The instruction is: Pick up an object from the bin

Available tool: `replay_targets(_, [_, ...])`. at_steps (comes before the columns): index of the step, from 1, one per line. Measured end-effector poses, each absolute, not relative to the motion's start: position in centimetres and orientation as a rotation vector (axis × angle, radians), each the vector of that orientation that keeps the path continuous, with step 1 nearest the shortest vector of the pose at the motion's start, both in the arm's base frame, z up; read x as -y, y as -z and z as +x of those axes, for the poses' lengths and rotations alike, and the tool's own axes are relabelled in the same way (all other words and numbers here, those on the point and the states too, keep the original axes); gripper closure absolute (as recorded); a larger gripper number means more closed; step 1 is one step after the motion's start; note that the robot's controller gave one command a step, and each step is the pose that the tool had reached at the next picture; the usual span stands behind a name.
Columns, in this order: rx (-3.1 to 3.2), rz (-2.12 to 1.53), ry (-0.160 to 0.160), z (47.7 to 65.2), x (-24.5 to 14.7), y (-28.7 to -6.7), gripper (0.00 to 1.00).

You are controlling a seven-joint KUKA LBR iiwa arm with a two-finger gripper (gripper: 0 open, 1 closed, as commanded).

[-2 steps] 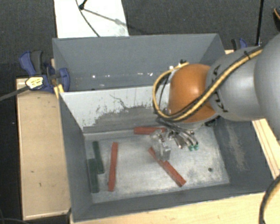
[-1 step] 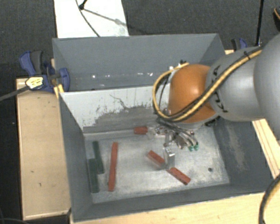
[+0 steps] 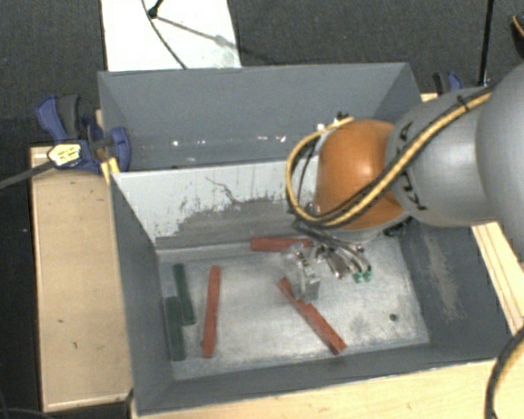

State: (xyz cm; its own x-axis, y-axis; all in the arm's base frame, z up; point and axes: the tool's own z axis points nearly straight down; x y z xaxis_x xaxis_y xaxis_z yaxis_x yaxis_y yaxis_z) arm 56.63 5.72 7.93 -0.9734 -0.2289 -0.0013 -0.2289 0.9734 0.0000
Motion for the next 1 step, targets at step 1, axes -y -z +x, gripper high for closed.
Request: replay_targets(1, [-3.118,-0.363,0.0,56.65,-5.72,-7.85,0.0])
